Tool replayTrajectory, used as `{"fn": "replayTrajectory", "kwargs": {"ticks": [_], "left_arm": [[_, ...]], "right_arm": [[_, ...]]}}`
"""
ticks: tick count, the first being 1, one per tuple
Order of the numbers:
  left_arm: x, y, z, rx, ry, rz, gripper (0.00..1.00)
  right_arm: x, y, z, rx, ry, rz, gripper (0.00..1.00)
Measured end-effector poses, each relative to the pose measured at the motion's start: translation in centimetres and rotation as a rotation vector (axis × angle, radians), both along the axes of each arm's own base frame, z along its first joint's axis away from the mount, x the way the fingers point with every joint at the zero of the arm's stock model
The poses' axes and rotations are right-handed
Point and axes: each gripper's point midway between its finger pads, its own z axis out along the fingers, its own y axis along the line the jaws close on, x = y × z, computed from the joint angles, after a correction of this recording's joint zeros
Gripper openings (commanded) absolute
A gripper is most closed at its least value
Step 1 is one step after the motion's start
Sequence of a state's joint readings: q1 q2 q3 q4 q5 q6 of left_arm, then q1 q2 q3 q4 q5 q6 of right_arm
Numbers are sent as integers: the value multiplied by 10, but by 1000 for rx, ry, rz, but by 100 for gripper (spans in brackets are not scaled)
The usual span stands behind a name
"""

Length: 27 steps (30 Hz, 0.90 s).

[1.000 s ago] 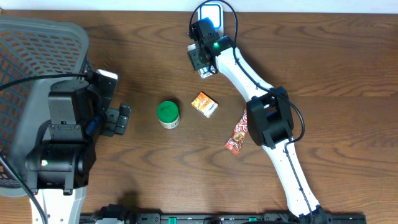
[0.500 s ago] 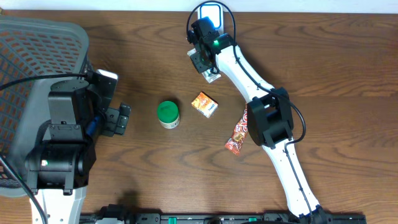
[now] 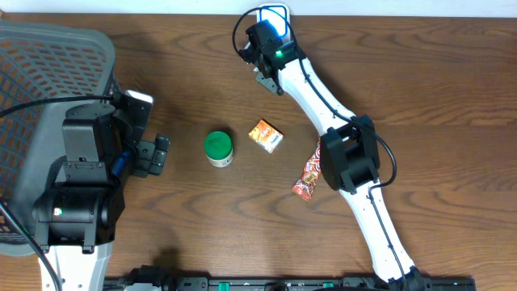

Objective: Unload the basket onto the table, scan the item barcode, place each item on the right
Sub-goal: 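Hold the Panadol box barcode side under the scanner window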

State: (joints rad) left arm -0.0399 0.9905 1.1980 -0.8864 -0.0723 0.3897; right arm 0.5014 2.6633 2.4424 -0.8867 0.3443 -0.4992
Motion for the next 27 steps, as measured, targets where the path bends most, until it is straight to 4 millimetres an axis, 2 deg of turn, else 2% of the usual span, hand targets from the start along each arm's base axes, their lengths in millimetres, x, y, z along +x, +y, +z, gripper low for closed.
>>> {"fn": "replayTrajectory", "kwargs": {"ticks": [3, 7, 14, 17, 23, 27], "left_arm": [[0, 0, 0, 0, 0, 0, 99], [0, 0, 0, 0, 0, 0, 99], [0, 0, 0, 0, 0, 0, 99], [0, 0, 0, 0, 0, 0, 99], [0, 0, 0, 0, 0, 0, 99], [0, 0, 0, 0, 0, 0, 99]], "right_arm": [[8, 5, 10, -65, -69, 31, 1], [15, 24, 23, -97, -156, 76, 1], [7, 51, 29, -138, -190, 151, 1], [6, 55, 35, -142, -202, 166, 1], [9, 55, 59, -137, -241, 172, 1], [18, 55, 75, -140, -296, 178, 1]]}}
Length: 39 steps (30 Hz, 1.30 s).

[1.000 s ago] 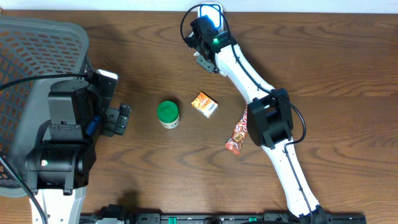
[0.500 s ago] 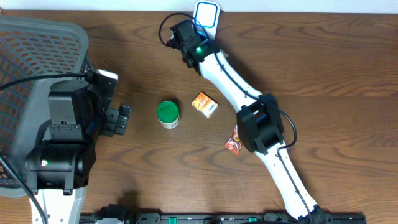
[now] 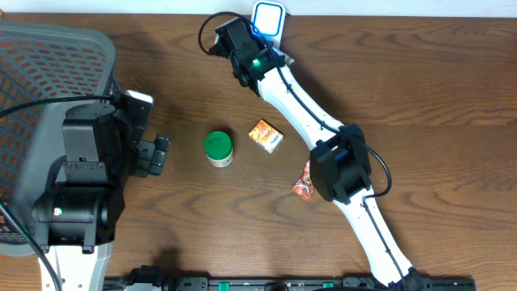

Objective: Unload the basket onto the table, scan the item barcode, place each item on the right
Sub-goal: 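Hold the Panadol box barcode side under the scanner window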

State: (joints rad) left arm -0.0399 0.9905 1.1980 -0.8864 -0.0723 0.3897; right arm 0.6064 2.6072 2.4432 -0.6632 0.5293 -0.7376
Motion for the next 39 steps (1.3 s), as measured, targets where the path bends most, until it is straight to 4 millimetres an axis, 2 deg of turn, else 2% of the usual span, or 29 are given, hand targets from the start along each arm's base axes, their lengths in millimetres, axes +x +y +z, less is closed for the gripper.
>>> {"fn": "replayTrajectory", "kwargs": {"ticks": [7, 11, 12, 15, 16, 17, 18, 19, 21, 25, 30, 35, 39], "left_arm": [[0, 0, 0, 0, 0, 0, 99], [0, 0, 0, 0, 0, 0, 99], [0, 0, 0, 0, 0, 0, 99], [0, 0, 0, 0, 0, 0, 99], [0, 0, 0, 0, 0, 0, 99], [0, 0, 0, 0, 0, 0, 99], [0, 0, 0, 0, 0, 0, 99], [0, 0, 0, 0, 0, 0, 99], [0, 0, 0, 0, 0, 0, 99], [0, 0, 0, 0, 0, 0, 99], [0, 0, 0, 0, 0, 0, 99], [0, 0, 0, 0, 0, 0, 99], [0, 0, 0, 0, 0, 0, 99]], "right_arm": [[20, 7, 24, -4, -115, 43, 1], [14, 0, 18, -23, -73, 30, 1], [10, -3, 13, -29, -48, 21, 7], [-7, -12, -5, -29, 47, -19, 67], [-13, -13, -10, -23, 77, -28, 72], [-19, -12, -16, -8, 111, -36, 72], [-25, -8, -21, 21, 138, -43, 66], [-28, -4, -23, 56, 154, -48, 55], [-29, 5, -24, 135, 160, -66, 44], [-23, 15, -21, 329, 152, -157, 45], [-7, 0, -22, 598, 193, -323, 22], [11, -24, -21, 798, 222, -465, 18], [15, -30, -21, 859, 232, -511, 15]]}}
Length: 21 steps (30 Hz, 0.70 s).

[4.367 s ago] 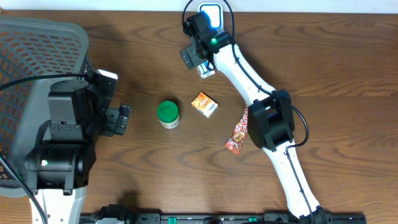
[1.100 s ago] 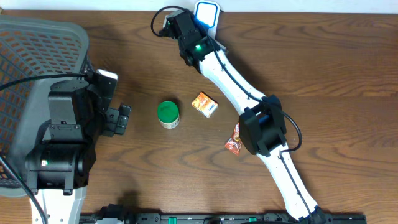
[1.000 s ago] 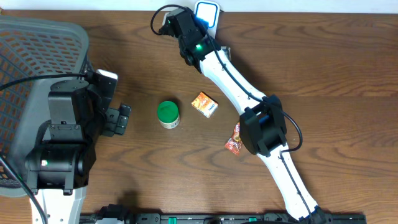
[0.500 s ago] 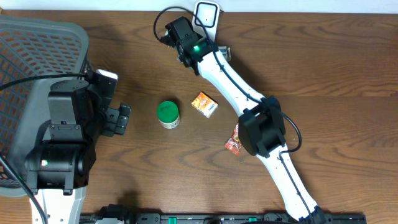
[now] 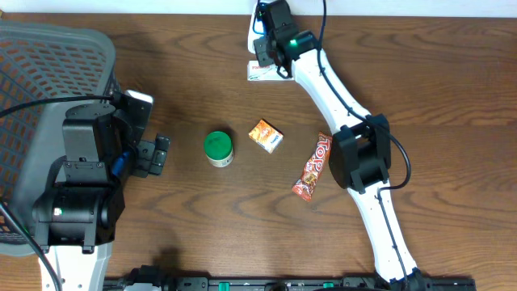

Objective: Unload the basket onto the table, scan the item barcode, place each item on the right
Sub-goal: 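Hold the Panadol box barcode side under the scanner window, then lower the Panadol box beside the scanner and release it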

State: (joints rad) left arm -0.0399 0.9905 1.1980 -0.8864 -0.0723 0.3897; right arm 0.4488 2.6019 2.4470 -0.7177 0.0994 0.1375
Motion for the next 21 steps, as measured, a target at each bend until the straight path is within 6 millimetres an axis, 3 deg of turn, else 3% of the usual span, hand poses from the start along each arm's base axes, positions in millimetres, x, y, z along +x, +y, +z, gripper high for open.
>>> {"fn": "replayTrajectory", "kwargs": {"ticks": [6, 16, 21], "left_arm": [[0, 0, 0, 0, 0, 0, 99], [0, 0, 0, 0, 0, 0, 99], [0, 0, 0, 0, 0, 0, 99]], "right_arm": [[-4, 15, -2, 53, 13, 15, 12], [-6, 19, -31, 59, 56, 17, 12], [-11, 17, -45, 49, 98, 9, 3]]}}
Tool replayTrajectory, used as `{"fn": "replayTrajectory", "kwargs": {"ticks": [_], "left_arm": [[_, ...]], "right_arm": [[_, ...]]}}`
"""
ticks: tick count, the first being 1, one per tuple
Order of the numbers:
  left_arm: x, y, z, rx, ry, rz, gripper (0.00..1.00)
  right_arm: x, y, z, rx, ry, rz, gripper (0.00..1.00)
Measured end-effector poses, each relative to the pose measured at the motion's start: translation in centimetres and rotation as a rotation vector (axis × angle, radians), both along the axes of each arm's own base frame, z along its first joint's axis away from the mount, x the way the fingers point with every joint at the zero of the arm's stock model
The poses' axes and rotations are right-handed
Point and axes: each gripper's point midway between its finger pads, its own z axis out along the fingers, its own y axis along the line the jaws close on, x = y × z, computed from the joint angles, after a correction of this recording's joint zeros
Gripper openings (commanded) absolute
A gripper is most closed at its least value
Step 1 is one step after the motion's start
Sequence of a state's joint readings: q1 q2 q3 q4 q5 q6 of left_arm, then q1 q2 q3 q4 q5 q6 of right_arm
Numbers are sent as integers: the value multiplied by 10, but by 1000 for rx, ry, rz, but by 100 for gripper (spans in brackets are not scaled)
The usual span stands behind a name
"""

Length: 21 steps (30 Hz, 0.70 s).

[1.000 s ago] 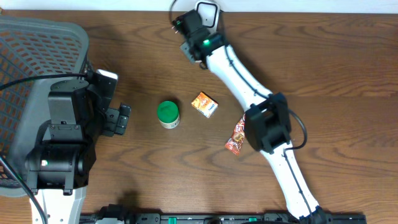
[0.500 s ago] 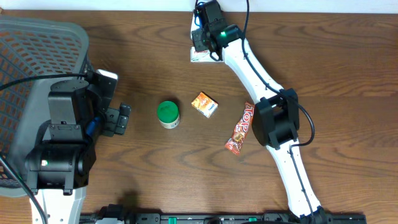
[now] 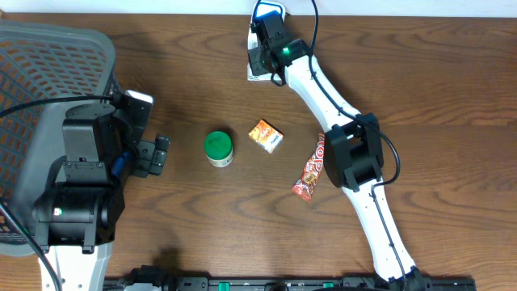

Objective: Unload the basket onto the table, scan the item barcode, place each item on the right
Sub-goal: 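Lower the Panadol box beside the scanner and release it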

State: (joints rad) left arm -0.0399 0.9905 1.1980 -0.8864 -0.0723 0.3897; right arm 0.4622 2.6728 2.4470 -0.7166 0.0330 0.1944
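Note:
My right arm reaches to the far middle of the table. Its gripper [image 3: 260, 58] points down there, shut on a small white packet [image 3: 255, 72] whose flat face is turned up. The white and blue scanner [image 3: 275, 8] stands at the far edge just behind the wrist, mostly hidden by it. At the left, my left gripper [image 3: 160, 153] rests low over the table, open with nothing in it.
A green-lidded can [image 3: 217, 148], a small orange box [image 3: 265, 136] and a red candy bar [image 3: 311, 170] lie in the middle of the table. A grey mesh basket [image 3: 40, 73] fills the far left corner behind the left arm.
The right gripper and its white packet have shifted slightly left and toward the far edge, nearer the scanner. The packet's red strip no longer shows. The left arm has not moved.
The right gripper was first at the scanner with its fingers pointing down. Then it stood to the left of the scanner, which showed in full. Then it was back under the scanner with a white, red-striped packet face up, and now sits a little closer.

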Motion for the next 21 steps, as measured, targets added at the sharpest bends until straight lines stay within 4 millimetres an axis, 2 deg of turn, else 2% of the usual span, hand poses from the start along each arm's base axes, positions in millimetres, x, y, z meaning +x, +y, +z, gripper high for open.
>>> {"fn": "replayTrajectory", "kwargs": {"ticks": [10, 14, 18, 19, 20, 21], "left_arm": [[0, 0, 0, 0, 0, 0, 100], [0, 0, 0, 0, 0, 0, 99], [0, 0, 0, 0, 0, 0, 99], [0, 0, 0, 0, 0, 0, 99], [0, 0, 0, 0, 0, 0, 99], [0, 0, 0, 0, 0, 0, 100]], "right_arm": [[-32, -13, -18, -61, 155, 0, 1], [-63, -19, -25, -85, 286, 21, 1], [-88, -14, -31, -94, 375, 51, 1], [-93, -12, -30, -96, 387, 59, 4], [-97, -9, -29, -95, 397, 66, 18], [-101, -5, -27, -93, 401, 71, 37]]}}
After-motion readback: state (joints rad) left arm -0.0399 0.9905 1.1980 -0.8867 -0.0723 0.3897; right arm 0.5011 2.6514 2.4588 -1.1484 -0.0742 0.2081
